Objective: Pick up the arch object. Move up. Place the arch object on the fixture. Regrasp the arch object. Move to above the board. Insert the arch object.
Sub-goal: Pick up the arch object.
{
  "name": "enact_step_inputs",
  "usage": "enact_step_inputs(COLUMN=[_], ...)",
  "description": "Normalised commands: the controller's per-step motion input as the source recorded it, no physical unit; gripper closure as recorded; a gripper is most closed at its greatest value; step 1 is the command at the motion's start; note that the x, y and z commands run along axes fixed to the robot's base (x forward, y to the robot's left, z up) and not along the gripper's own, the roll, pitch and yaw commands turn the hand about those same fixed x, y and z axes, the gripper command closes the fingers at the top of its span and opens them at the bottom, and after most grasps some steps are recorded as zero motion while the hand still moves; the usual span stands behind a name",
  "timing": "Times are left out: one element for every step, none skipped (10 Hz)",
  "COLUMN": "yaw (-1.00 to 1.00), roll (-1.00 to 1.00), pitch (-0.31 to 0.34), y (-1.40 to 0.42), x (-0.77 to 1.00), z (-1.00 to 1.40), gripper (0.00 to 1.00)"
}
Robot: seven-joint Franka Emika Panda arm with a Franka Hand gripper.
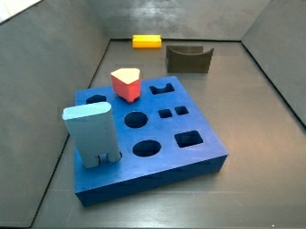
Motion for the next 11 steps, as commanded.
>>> enact_step_inputs(yaw=[0.00, -0.98, -1.00, -1.00, -0.87, -0.74, -0.64, -0.63, -0.67, -0.82, -0.91], roll=[0.00, 0.00, 0.00, 0.00, 0.00, 0.00, 0.00, 0.00, 0.00, 0.00, 0.00], pitch=[0.000, -0.121, -0.063, -0.046, -0.114, -0.104, -0.100, -0.110, -0.114, -0.116, -0.103], y=[0.00, 0.00, 0.00, 0.00, 0.09, 0.26, 0.36, 0.37, 0.33, 0.20, 0.10], x=[-0.04, 0.00, 0.00, 0.00, 0.05, 0.07, 0.04, 0.05, 0.06, 0.14, 0.17], z=[0.00, -0.07, -0.17, -0.16, -0.13, -0.28, -0.30, -0.27, -0.27, -0.26, -0.25], gripper=[0.00, 0.00, 0.00, 0.00, 0.00, 0.00, 0.00, 0.00, 0.00, 0.00, 0.00])
